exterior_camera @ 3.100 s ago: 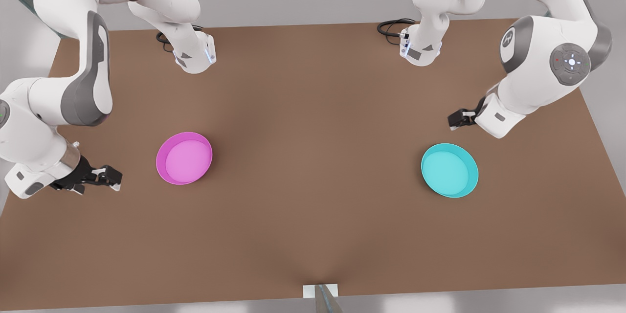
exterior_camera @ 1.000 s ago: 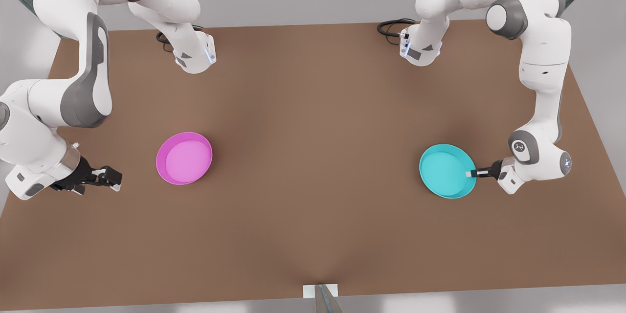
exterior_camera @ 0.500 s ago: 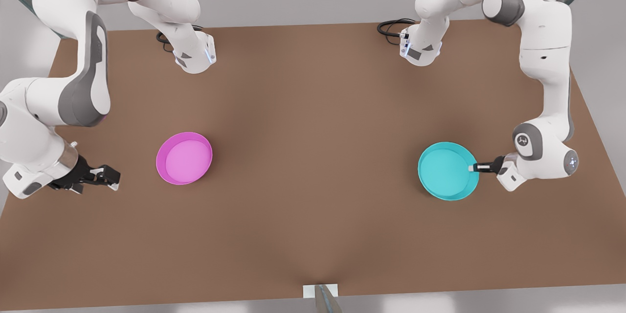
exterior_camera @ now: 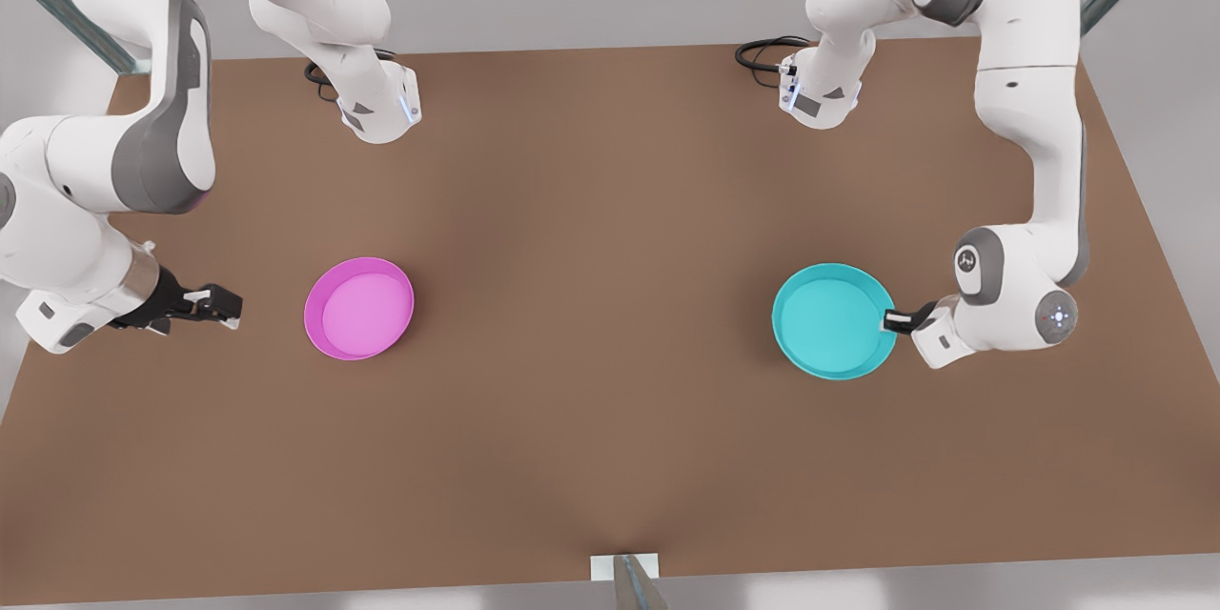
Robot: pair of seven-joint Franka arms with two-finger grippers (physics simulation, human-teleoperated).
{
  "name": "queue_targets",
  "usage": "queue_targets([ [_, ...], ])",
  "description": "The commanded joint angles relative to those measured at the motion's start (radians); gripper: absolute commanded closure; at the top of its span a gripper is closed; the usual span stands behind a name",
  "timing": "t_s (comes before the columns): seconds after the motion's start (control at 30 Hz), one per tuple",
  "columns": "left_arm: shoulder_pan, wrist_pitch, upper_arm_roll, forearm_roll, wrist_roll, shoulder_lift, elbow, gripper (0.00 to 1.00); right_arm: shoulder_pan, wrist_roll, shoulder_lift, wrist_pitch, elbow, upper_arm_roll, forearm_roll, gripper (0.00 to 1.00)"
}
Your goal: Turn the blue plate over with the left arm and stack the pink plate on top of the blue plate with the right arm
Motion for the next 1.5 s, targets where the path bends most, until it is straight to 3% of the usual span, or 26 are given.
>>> queue_targets([
  [0.0,-0.001,-0.002,0.000,0.034,0.002,-0.003,0.000,0.79,0.002,0.000,0.000,0.002,0.000,0.000,0.000,0.00],
  [0.53,-0.207,-0.128,0.006,0.592,-0.137,-0.091,0.028,0.79,0.000,0.000,0.011,0.004,-0.005,0.006,0.003,0.00],
  [0.87,-0.473,-0.428,-0.003,0.862,-0.482,-0.088,0.051,0.79,0.000,0.000,0.012,0.007,-0.003,0.006,0.005,0.00],
  [1.13,-0.664,-0.595,0.000,0.974,-0.619,-0.040,0.074,0.79,0.000,0.000,0.012,0.004,-0.005,0.006,0.003,0.00],
  [1.47,-0.947,-0.876,0.014,1.206,-0.662,0.161,0.228,0.79,0.000,-0.001,0.020,0.005,-0.003,0.006,0.003,0.00],
])
